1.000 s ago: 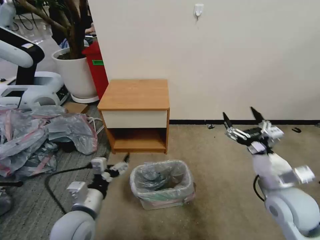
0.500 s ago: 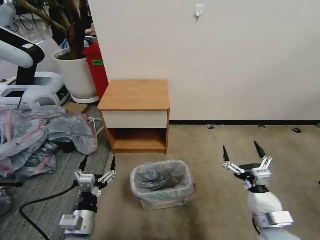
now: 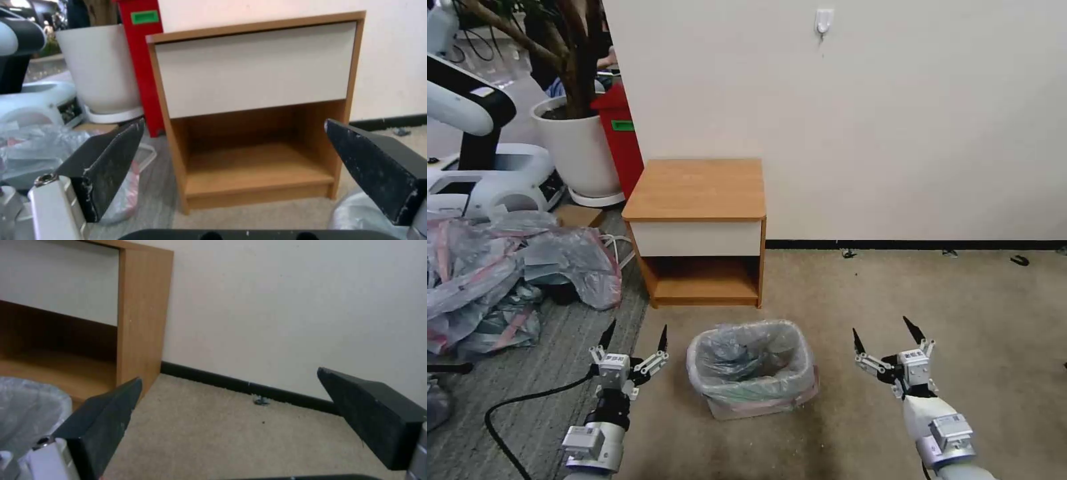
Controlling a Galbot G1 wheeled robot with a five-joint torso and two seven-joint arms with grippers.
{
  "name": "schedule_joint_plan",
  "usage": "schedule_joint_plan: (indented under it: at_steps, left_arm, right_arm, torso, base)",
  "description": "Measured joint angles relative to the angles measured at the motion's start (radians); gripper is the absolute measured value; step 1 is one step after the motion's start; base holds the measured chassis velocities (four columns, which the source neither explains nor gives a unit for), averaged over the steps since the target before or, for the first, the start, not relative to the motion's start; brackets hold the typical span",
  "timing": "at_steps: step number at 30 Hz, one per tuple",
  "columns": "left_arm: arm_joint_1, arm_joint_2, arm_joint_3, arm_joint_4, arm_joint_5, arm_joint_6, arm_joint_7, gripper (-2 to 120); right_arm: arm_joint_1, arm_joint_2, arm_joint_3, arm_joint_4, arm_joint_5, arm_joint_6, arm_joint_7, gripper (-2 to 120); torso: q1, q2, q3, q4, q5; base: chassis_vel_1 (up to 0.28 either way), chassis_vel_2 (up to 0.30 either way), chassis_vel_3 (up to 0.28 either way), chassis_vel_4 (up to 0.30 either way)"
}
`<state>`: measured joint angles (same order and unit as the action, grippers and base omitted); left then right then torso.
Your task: Pick up the garbage bag from the table and place it over the trash can.
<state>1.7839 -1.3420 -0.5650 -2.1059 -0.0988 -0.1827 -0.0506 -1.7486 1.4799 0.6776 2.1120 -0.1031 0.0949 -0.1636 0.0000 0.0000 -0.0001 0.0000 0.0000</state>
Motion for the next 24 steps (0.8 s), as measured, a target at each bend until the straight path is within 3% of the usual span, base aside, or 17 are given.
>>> schedule_joint_plan:
  at_steps: [24]
  left_arm:
    - [-0.008, 0.004, 0.002, -0.001, -0.003, 0.007, -0.007, 100]
  right_arm:
    - [-0.002, 0.0, -0.002, 0.016, 0.01, -0.011, 0.011, 100]
  torso:
    - [0.0, 0.0, 0.0, 0.0, 0.0]
  base:
    - [0.0, 0.0, 0.0, 0.0]
